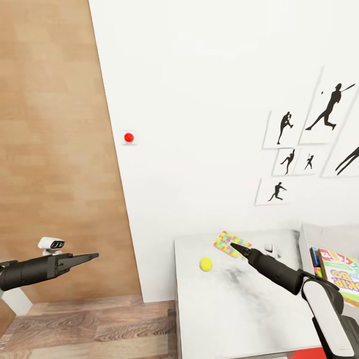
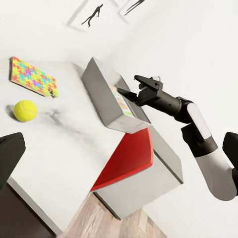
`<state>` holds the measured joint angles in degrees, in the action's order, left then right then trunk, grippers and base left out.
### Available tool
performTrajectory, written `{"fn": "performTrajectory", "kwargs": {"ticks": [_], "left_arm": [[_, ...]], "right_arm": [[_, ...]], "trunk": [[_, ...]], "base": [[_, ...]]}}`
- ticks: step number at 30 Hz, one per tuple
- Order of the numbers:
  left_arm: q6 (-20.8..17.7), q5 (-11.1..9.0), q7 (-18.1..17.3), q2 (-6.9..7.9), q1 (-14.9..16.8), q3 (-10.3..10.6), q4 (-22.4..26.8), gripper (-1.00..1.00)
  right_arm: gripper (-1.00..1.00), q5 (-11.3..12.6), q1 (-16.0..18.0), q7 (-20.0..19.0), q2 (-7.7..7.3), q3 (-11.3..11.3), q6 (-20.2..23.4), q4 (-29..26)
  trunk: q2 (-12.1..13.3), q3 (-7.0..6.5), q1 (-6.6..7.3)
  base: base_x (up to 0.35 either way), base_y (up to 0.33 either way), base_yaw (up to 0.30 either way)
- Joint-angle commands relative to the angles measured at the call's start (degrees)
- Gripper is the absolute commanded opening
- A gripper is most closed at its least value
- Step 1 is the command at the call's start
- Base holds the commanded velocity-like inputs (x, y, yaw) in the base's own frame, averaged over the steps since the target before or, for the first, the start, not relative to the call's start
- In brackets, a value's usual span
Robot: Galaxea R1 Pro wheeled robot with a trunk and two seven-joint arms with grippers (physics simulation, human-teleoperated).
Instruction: Put all the toys in the child's room - the three board games (two on the bed and one on the table), the two jigsaw puzzles on the table, and the tennis ball on the table - inside the toy box on the table in the child's room.
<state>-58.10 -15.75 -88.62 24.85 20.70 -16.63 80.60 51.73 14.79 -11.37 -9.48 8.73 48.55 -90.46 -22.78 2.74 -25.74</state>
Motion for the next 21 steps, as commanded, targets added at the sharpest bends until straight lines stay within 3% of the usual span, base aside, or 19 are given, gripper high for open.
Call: {"fn": "performTrajectory", "kwargs": {"ticks": [1, 4, 7, 11, 16, 21], "left_arm": [[-0.6, 0.0, -0.2, 0.00, 0.0, 0.0, 0.0, 1.00], [-0.6, 0.0, -0.2, -0.04, 0.0, 0.0, 0.0, 1.00], [-0.6, 0.0, -0.2, -0.05, 0.0, 0.0, 0.0, 1.00], [-0.6, 0.0, -0.2, -0.06, 0.0, -0.1, 0.0, 1.00], [-0.6, 0.0, -0.2, -0.02, 0.0, 0.0, 0.0, 1.00], [-0.7, 0.0, -0.2, -0.02, 0.0, -0.1, 0.0, 1.00]], "right_arm": [[1.00, -1.6, 0.1, -0.2, 0.05, 0.1, 0.3, 0.0], [1.00, -6.0, 0.1, 0.6, 0.34, 0.3, 0.4, 0.1], [1.00, -10.1, 1.1, 2.6, 1.71, 0.2, 0.9, 0.7], [1.00, -12.4, 8.3, 9.3, 4.30, -2.3, 5.6, 2.9], [1.00, -12.8, 21.1, 24.6, 8.99, -8.2, 11.0, 14.6], [1.00, -13.2, 29.9, 32.3, 13.87, -9.5, 11.4, 28.0]], "trunk": [[-0.1, 0.14, -0.04], [-0.1, 0.14, -0.04], [-0.1, 0.14, -0.04], [-0.1, 0.14, -0.04], [-0.1, 0.14, -0.04], [-0.1, 0.14, -0.04]], "base": [[0.012, 0.057, 0.000], [0.006, 0.026, 0.000], [0.002, 0.009, 0.000], [0.000, 0.002, 0.000], [0.000, 0.002, 0.000], [0.000, 0.126, 0.000]]}}
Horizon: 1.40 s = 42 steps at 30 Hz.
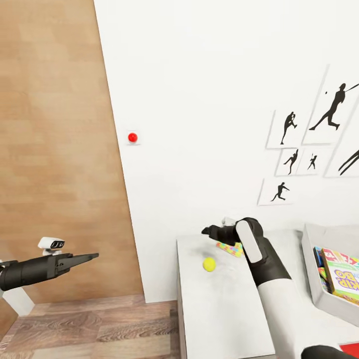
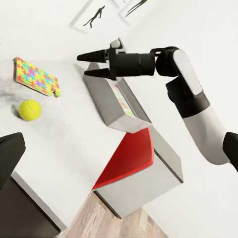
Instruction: Put all the toys in the child's room - the three board games (two on the bed and one on the table), the two jigsaw puzzles on the table, and the tennis ball on the table - inside the toy box on the table in the child's room.
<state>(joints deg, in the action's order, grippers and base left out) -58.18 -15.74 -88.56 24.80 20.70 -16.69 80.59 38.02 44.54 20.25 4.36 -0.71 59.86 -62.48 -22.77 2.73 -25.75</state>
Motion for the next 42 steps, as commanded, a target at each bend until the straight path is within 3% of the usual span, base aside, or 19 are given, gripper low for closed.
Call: {"fn": "performTrajectory", "kwargs": {"ticks": [1, 4, 6, 11, 17, 42], "left_arm": [[-0.6, 0.0, -0.2, 0.03, 0.0, 0.0, 0.0, 1.00], [-0.5, 0.0, -0.2, 0.04, 0.0, 0.0, 0.0, 1.00], [-0.5, 0.0, -0.2, 0.01, 0.0, 0.1, 0.0, 1.00], [-0.5, 0.0, -0.2, -0.01, 0.0, 0.1, 0.0, 1.00], [-0.5, 0.0, -0.1, 0.00, 0.0, 0.1, 0.0, 1.00], [-0.5, 0.0, -0.1, 0.02, 0.0, 0.1, 0.0, 1.00]], "right_arm": [[1.00, 0.4, 0.8, 1.1, 0.33, -0.1, 0.1, 1.5], [1.00, 0.2, 5.3, 2.8, 1.29, -0.6, -1.8, 10.7], [1.00, -0.3, 6.4, 3.0, 1.20, -0.9, -3.3, 13.4], [1.00, -6.2, 9.8, 3.1, 0.64, -1.1, -7.6, 20.5], [1.00, -7.8, 10.2, 2.8, 0.49, -1.2, -7.9, 21.3], [1.00, -8.1, 10.4, 3.1, 0.65, -1.2, -8.1, 21.7]], "trunk": [[-0.1, 0.14, -0.04], [-0.1, 0.14, -0.04], [-0.1, 0.14, -0.04], [-0.1, 0.14, -0.04], [-0.1, 0.15, -0.04], [-0.1, 2.33, -0.04]], "base": [[0.000, 0.111, 0.000], [0.000, 0.045, 0.000], [0.000, 0.011, 0.000], [0.000, 0.003, 0.000], [0.000, 0.000, 0.000], [0.000, 0.000, 0.000]]}}
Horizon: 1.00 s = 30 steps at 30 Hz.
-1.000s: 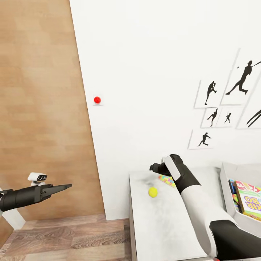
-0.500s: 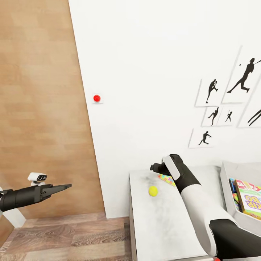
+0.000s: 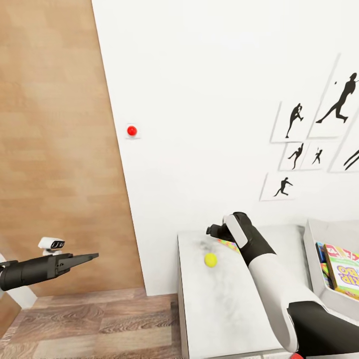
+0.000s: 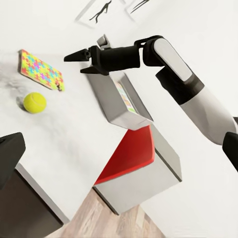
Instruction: Put all the toys in the child's room - the three board games (two on the bed and one on the table), the two jigsaw puzzles on the table, and the tennis ball on the table - inside the toy box on the table in the child's room.
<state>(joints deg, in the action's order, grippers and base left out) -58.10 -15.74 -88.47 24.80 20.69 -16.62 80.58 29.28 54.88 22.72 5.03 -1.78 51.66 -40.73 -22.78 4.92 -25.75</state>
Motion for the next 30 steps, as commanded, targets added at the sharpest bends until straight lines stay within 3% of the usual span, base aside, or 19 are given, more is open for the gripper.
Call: {"fn": "performTrajectory", "kwargs": {"ticks": [1, 30], "left_arm": [[-0.6, 0.0, -0.2, 0.02, 0.0, 0.0, 0.0, 1.00], [-0.6, 0.1, -0.2, 0.07, 0.0, -0.1, 0.0, 1.00]], "right_arm": [[1.00, 0.6, 0.1, 0.6, 0.01, -0.2, 0.1, -0.1], [1.00, 0.6, 0.1, 0.6, 0.09, -0.2, -0.2, -0.2]], "trunk": [[-0.1, 0.23, -0.04], [-0.1, 2.97, -0.04]], "base": [[0.000, 0.000, 0.000], [0.000, 0.000, 0.000]]}}
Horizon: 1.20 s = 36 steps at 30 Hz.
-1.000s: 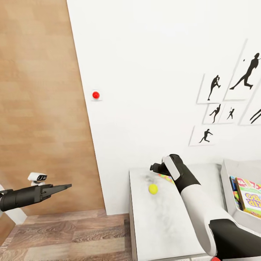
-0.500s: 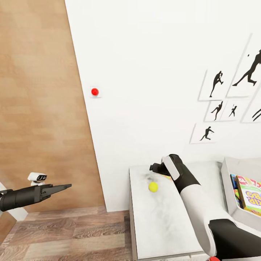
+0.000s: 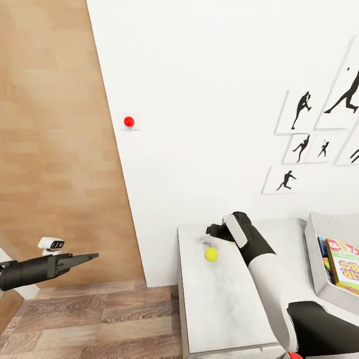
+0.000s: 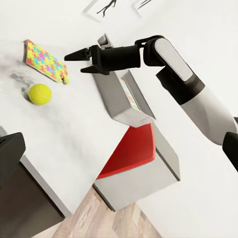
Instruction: Put all the toys in the child's room - the three board games (two on the bed and one on the table), the two jigsaw puzzles on the table, and the tennis ball on the table - inside the toy box on the table in the child's room.
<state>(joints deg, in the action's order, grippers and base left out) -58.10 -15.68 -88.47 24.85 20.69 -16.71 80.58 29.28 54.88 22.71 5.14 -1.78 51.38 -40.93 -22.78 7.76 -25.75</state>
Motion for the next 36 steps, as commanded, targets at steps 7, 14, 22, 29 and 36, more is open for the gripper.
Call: {"fn": "performTrajectory", "kwargs": {"ticks": [7, 14, 22, 29, 36], "left_arm": [[-0.6, 0.0, -0.2, 0.02, 0.0, 0.0, 0.0, 1.00], [-0.6, 0.0, -0.2, 0.02, 0.1, 0.0, 0.0, 1.00], [-0.6, 0.0, -0.2, 0.03, 0.1, 0.0, 0.0, 1.00], [-0.6, 0.0, -0.2, 0.02, 0.1, 0.0, 0.0, 1.00], [-0.6, 0.0, -0.2, 0.09, 0.1, 0.0, 0.0, 1.00]], "right_arm": [[1.00, 0.6, 0.1, 0.6, -0.11, -0.2, 0.1, -0.2], [1.00, 0.6, 0.1, 0.5, -0.17, -0.2, 0.0, -0.3], [1.00, 0.6, 0.1, 0.5, -0.13, -0.2, 0.0, -0.3], [1.00, 0.6, 0.1, 0.5, -0.21, -0.2, 0.0, -0.3], [1.00, 0.6, 0.1, 0.5, -0.26, -0.2, 0.0, -0.3]], "trunk": [[-0.1, 0.79, -0.03], [-0.1, 1.45, -0.03], [-0.1, 2.21, -0.03], [-0.1, 2.87, -0.03], [-0.1, 3.53, -0.03]], "base": [[0.000, 0.000, 0.000], [0.000, 0.000, 0.000], [0.000, 0.000, 0.000], [0.000, 0.000, 0.000], [0.003, 0.000, 0.000]]}}
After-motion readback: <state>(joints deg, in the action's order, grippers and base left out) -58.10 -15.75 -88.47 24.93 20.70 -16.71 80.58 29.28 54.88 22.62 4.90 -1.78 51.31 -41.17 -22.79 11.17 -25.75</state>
